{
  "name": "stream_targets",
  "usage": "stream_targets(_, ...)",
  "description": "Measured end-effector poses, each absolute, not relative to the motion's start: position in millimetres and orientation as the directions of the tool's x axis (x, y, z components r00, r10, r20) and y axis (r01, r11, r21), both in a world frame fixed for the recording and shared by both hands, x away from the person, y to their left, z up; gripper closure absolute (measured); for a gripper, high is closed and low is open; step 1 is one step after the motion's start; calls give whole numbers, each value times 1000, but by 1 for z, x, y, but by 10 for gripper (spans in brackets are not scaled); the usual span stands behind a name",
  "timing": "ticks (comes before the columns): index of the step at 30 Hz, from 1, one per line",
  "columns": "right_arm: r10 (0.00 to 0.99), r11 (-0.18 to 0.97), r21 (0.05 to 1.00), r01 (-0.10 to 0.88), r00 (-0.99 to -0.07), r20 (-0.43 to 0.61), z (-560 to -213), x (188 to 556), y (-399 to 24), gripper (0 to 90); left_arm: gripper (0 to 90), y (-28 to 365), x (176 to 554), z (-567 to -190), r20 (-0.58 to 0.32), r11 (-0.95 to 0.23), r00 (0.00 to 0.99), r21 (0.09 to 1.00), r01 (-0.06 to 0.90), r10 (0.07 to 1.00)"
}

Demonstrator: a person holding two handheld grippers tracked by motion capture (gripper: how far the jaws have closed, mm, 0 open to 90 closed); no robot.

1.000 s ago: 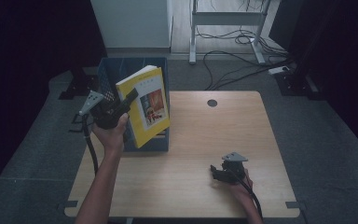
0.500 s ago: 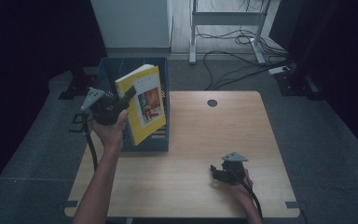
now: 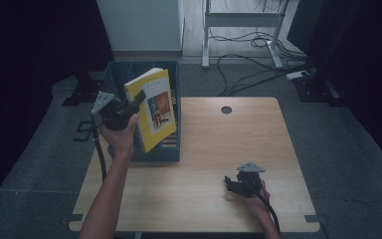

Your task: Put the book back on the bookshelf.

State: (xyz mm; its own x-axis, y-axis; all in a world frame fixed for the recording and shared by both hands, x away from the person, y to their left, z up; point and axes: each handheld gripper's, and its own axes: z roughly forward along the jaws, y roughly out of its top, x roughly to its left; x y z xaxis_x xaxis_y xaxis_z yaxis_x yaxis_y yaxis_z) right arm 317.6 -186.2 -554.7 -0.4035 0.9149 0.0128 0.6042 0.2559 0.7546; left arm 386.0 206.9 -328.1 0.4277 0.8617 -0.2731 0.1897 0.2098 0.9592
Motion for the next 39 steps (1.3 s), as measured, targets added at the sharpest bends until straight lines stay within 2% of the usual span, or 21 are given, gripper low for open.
stream_targets(39, 917, 252, 755, 605, -400, 14, -555, 317, -186, 239, 757, 181, 427, -353, -231, 167, 340, 964, 209, 912)
